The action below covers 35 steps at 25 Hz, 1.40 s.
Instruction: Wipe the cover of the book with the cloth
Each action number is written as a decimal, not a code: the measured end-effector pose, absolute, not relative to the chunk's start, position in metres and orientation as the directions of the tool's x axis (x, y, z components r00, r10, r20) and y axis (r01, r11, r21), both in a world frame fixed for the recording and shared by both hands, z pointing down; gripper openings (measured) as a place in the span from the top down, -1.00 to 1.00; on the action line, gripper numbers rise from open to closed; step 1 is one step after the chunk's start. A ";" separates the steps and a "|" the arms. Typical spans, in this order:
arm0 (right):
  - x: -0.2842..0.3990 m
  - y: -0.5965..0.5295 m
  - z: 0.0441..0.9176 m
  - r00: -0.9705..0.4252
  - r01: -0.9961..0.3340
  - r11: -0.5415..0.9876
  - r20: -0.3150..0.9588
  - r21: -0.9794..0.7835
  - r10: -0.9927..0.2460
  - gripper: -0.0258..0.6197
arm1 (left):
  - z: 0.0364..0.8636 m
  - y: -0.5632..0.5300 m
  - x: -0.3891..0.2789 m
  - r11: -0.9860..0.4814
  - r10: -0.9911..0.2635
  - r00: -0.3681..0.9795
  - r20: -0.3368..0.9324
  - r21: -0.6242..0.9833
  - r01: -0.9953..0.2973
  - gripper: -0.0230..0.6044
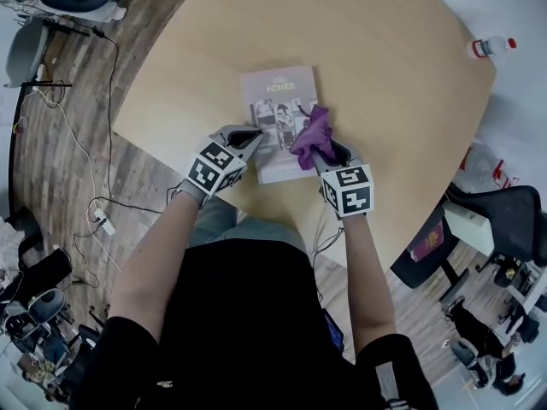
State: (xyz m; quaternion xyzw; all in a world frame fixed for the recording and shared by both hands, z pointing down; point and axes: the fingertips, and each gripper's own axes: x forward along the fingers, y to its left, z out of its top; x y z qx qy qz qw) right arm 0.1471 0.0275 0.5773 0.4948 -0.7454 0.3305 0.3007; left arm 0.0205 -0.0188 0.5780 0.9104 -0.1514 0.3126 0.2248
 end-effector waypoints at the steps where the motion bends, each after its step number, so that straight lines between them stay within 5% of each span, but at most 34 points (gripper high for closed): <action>1: 0.147 0.023 0.578 -0.330 -0.936 0.293 0.776 -0.195 -0.538 0.42 | 0.578 -0.019 0.020 -0.853 -0.137 0.760 0.636 0.315 -0.417 0.87; 13: 0.122 -0.011 0.577 -0.284 -0.909 0.412 0.810 -0.058 -0.512 0.44 | 0.578 -0.020 0.020 -0.840 -0.141 0.770 0.622 0.337 -0.426 0.87; 35: 0.019 0.025 0.578 -0.401 -0.849 0.510 0.795 -0.137 -0.454 0.46 | 0.581 -0.022 0.019 -0.791 -0.098 0.799 0.593 0.441 -0.424 0.87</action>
